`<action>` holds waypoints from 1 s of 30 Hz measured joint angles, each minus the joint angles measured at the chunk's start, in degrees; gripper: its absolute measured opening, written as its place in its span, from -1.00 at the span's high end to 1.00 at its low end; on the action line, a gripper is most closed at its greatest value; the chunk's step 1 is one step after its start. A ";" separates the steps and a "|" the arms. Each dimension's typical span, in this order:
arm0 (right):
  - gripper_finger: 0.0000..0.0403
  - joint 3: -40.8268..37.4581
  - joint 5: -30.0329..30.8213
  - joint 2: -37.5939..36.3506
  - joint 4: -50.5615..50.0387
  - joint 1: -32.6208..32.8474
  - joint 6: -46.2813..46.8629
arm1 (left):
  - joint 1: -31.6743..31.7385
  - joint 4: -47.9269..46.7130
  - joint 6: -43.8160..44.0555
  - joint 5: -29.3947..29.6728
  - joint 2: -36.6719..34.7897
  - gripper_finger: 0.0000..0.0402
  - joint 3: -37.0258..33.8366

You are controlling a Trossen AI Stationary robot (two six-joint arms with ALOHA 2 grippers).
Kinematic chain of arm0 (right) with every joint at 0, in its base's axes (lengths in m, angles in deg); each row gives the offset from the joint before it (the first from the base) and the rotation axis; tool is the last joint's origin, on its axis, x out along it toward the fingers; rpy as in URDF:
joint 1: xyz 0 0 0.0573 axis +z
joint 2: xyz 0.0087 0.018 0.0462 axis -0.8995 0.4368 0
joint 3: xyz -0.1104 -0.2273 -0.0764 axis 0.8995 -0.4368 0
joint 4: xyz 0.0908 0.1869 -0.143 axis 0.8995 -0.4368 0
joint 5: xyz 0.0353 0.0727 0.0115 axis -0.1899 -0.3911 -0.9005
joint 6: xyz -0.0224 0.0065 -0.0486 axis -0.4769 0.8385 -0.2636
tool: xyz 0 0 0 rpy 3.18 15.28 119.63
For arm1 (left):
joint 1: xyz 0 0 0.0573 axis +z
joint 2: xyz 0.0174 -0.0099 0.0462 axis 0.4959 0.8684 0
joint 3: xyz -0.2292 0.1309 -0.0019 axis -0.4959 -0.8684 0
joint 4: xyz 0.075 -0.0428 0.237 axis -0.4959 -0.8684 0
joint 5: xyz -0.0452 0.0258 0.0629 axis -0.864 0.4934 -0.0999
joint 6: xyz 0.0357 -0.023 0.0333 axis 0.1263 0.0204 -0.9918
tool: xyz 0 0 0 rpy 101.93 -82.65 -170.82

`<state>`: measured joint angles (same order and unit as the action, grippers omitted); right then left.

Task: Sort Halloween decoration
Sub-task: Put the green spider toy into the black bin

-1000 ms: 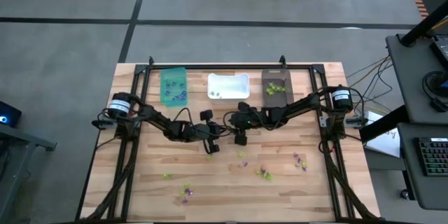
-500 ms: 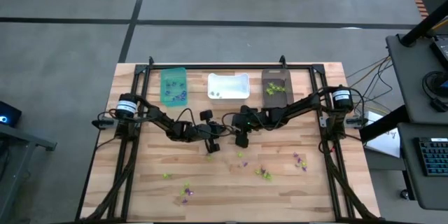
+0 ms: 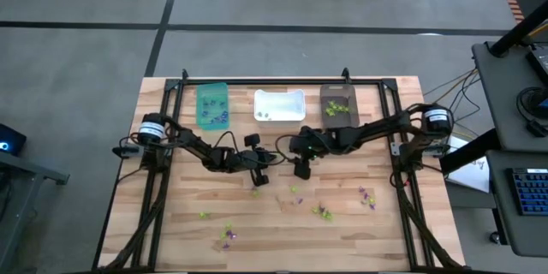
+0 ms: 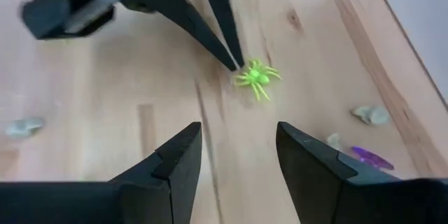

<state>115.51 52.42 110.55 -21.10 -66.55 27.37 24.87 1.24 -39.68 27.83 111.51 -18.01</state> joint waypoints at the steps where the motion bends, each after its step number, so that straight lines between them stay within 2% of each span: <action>1: 0.13 0.00 0.02 -0.18 0.09 0.19 -0.06 | 0.00 0.01 -0.02 0.00 -0.08 1.00 0.00; 7: 0.13 0.00 0.59 0.10 1.55 0.23 2.43 | 0.12 0.82 -0.24 0.02 -0.47 1.00 0.00; 11: 0.13 -0.01 3.29 0.10 2.45 0.16 3.31 | 0.65 1.10 -0.40 0.04 -0.24 1.00 0.00; 19: 0.13 -0.02 3.28 0.13 5.05 0.16 3.91 | 0.70 1.14 -0.51 0.22 0.10 1.00 -0.02; 30: 0.13 -0.24 5.02 6.58 14.98 0.35 -3.12 | 0.87 1.52 0.66 0.63 2.06 1.00 -0.07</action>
<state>115.27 57.45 117.13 -6.11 -66.20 24.25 25.74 2.76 -39.02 28.47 113.57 -18.07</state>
